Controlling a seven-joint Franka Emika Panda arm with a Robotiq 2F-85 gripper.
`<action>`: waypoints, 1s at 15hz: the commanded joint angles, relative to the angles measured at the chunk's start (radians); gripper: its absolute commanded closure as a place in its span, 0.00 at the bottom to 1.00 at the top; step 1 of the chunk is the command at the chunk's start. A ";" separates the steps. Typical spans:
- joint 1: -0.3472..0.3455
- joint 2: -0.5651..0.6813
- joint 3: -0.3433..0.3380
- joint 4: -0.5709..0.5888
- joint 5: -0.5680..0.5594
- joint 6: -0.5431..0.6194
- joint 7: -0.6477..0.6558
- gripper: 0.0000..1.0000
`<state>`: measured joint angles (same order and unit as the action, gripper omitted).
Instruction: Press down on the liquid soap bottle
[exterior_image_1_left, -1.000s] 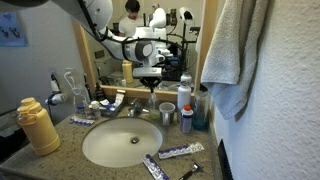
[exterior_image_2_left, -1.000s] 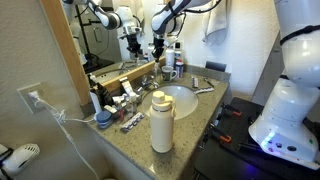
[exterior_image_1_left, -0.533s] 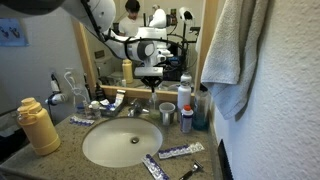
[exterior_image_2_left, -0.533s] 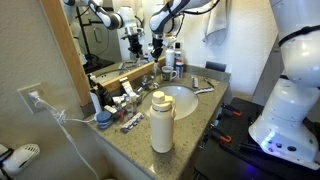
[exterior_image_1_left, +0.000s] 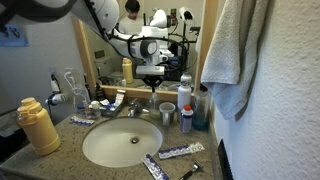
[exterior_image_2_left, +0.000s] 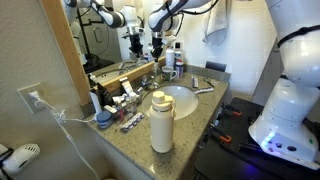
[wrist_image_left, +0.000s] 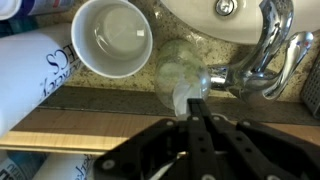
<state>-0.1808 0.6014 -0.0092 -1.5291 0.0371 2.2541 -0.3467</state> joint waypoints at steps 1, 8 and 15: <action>-0.027 0.090 0.014 0.077 0.027 -0.055 -0.019 1.00; -0.033 0.159 0.017 0.181 0.048 -0.165 -0.016 1.00; -0.022 0.213 0.011 0.249 0.033 -0.233 -0.002 1.00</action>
<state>-0.2002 0.7165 0.0005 -1.3173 0.0763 2.0306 -0.3489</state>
